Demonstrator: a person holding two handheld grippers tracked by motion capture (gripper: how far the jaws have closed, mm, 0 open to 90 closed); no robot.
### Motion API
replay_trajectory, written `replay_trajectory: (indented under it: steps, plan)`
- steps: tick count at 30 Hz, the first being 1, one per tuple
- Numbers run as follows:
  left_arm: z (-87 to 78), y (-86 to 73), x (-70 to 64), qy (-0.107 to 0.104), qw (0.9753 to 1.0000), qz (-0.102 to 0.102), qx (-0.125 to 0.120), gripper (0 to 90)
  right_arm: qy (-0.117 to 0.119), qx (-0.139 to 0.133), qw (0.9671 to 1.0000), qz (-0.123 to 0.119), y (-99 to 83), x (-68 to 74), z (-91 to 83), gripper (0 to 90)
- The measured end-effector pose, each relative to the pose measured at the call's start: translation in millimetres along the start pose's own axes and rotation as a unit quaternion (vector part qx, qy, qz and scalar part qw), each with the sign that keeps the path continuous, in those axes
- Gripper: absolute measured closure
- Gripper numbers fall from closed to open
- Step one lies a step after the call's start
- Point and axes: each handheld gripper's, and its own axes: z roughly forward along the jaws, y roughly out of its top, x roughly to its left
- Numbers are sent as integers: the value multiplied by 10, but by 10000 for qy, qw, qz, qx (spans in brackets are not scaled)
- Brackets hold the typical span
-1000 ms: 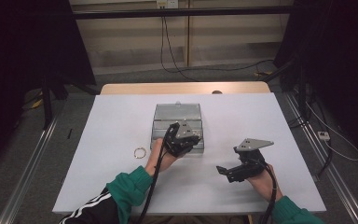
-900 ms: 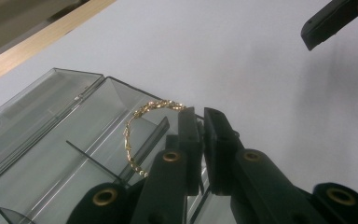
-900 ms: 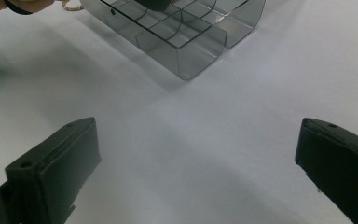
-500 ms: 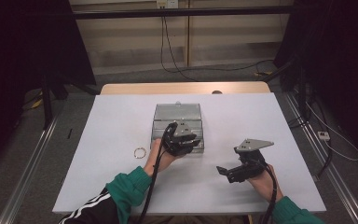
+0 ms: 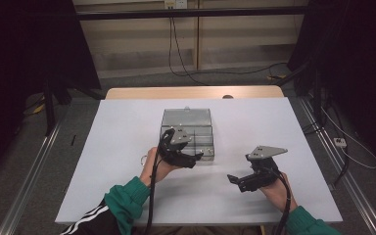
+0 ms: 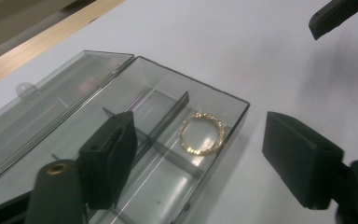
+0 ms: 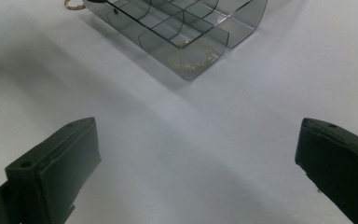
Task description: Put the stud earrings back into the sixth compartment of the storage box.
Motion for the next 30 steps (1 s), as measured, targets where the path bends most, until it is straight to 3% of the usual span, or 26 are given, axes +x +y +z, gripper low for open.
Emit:
replay_trajectory:
  steps: [13, 30]
  plan:
    - [-203, -169, 55, 241, 9996, -52, 152, 86, 8, 6, 10000, 7, -2, -4, 3, 0]
    - [-492, -404, 260, 640, 9967, -444, 227, 3, 8, 0, 10000, -13, 8, 3, 9, 0]
